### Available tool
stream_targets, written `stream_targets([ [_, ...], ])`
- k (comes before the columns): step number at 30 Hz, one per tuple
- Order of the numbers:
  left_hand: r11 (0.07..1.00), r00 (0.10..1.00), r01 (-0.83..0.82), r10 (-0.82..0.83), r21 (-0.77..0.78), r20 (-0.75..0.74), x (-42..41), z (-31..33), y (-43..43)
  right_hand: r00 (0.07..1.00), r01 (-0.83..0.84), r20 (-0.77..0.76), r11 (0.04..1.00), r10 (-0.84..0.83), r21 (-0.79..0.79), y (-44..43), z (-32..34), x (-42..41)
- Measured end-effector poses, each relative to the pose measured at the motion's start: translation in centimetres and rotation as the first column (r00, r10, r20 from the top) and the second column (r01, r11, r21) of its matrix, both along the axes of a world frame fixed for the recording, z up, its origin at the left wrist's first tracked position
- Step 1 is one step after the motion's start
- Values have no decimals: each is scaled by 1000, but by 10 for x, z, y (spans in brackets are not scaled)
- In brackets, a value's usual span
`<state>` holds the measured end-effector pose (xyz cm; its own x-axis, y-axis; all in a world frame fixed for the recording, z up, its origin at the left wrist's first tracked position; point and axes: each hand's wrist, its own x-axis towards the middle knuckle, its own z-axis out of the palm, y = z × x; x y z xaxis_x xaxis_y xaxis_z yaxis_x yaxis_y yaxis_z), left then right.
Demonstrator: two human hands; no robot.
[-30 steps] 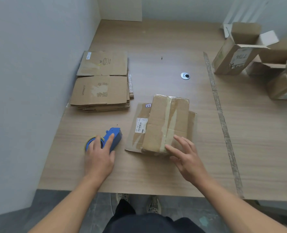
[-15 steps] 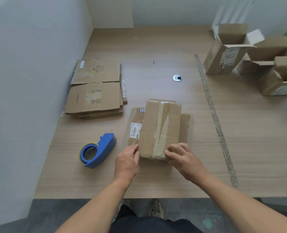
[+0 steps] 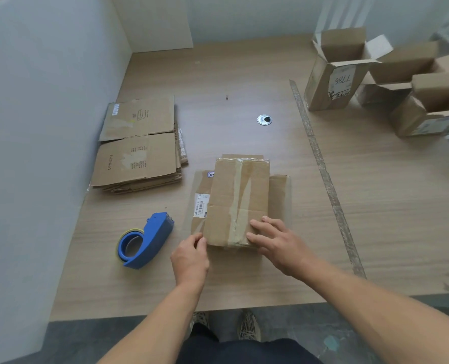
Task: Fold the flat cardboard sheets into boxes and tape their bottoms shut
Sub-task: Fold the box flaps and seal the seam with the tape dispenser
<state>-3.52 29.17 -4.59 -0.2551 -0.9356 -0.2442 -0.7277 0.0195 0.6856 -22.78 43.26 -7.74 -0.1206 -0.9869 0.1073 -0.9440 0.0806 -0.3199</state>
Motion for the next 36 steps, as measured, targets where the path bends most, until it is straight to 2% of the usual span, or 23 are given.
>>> stream_targets([
  [2, 1000, 1000, 27, -27, 4, 2, -1, 1, 3, 984, 89, 147, 994, -97, 63, 0, -2, 3],
  [6, 995, 1000, -21, 21, 93, -1, -3, -1, 5, 994, 21, 104, 985, -39, 170, -4, 8, -5],
  [10, 974, 993, -80, 96, 210, -67, -6, 1, 5, 999, -19, -38, 998, 21, 58, -5, 15, -4],
  [14, 900, 970, 32, 76, 435, -229, -7, -7, 6, 998, 40, -51, 999, -41, -24, -3, 16, 10],
  [17, 843, 944, 28, 155, 537, -293, -7, -18, 6, 994, 19, -103, 997, -26, -74, 2, 15, 19],
  [19, 869, 945, 0, 163, 495, -285, -4, -26, 4, 991, -1, -136, 999, -7, -54, 6, 14, 29],
  [22, 919, 952, -78, 184, 387, -246, 5, -46, -1, 961, -43, -274, 999, 35, -22, 5, 14, 44],
  [25, 922, 926, -105, 228, 374, -301, 5, -40, 6, 933, -66, -358, 997, 46, -46, 4, 20, 45],
  [28, 902, 885, -137, 297, 409, -358, -5, -29, 11, 943, -73, -324, 997, 78, 27, 4, 23, 32],
  [32, 929, 941, -131, 227, 345, -252, -18, -22, 22, 967, -47, -242, 989, 80, 140, -6, 26, 33],
  [36, 924, 947, -142, 231, 354, -223, -29, -14, 24, 965, 45, -262, 993, -16, 106, -12, 27, 56],
])
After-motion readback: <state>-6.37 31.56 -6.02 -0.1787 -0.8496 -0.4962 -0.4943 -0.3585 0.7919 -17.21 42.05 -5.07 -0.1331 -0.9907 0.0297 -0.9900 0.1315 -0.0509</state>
